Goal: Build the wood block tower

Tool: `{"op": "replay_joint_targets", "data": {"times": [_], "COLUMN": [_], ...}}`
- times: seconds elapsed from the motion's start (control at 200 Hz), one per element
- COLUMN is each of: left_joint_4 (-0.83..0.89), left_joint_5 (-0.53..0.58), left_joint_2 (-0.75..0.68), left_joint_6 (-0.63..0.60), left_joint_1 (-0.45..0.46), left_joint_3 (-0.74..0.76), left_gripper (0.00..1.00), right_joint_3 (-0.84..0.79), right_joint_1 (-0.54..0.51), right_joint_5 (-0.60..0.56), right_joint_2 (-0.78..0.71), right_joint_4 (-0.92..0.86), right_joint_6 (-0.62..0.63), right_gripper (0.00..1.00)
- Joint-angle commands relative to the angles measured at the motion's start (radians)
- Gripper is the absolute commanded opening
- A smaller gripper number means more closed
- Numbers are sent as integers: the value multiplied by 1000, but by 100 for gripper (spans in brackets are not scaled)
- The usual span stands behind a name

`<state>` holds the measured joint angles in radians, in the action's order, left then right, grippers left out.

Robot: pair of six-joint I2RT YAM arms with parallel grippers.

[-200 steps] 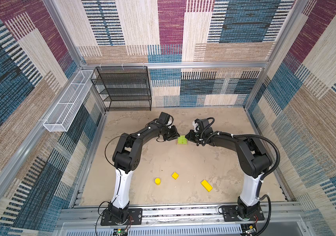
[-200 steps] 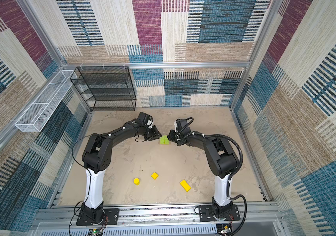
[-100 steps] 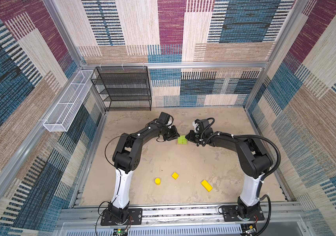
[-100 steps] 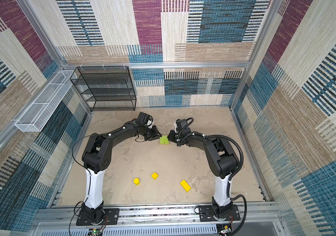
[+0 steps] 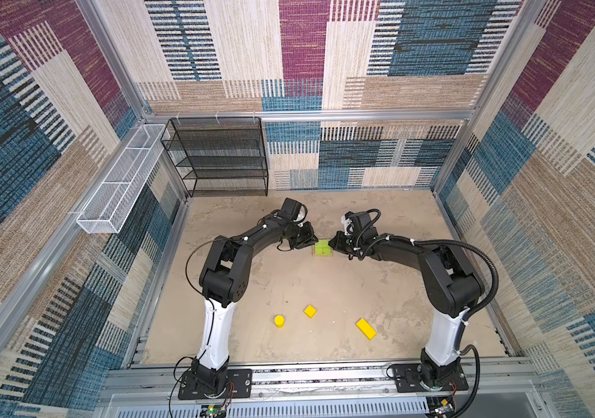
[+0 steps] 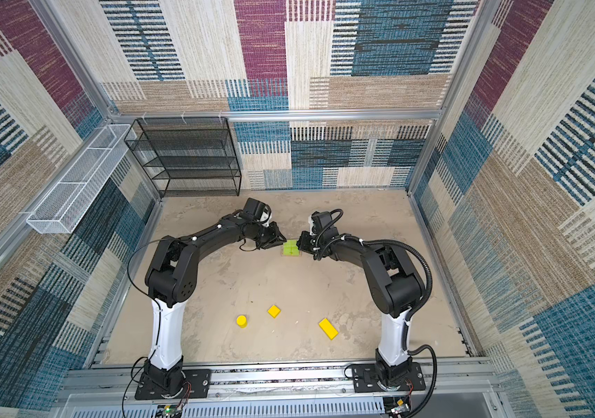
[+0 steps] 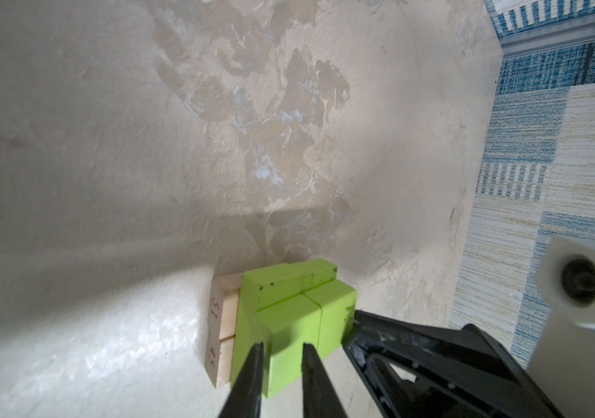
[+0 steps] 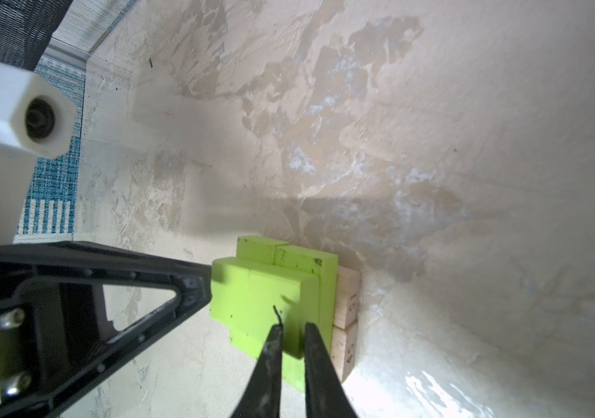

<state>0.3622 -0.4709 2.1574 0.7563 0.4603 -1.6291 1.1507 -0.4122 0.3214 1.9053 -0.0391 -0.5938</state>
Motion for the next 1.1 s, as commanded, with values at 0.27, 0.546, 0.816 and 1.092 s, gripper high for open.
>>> {"op": "replay_joint_targets", "data": {"times": [0.27,0.546,0.816,1.092], "left_joint_4": [-5,2,4,-15], "left_joint_5": [2,6,10,9], "left_joint_2": [2,2,-8,-62], "left_joint_6": [-11,-11,-12,-12], "left_joint_1": [0,0,0,-3], "left_joint_3": [-12,-12,-11,22], "left_gripper": [24,24,28,31], "right_joint_3": [-12,-18,-46,-127], "right_joint_1": [-2,-3,-2,-16], "right_joint_5": [-2,-4,-23,-79], "right_joint_2": [-16,-20,-60,-215], "right_joint_4": [16,16,5,-45], "right_joint_6": [-13,-15,-23,-39], "right_gripper": [16,16,20,23]}}
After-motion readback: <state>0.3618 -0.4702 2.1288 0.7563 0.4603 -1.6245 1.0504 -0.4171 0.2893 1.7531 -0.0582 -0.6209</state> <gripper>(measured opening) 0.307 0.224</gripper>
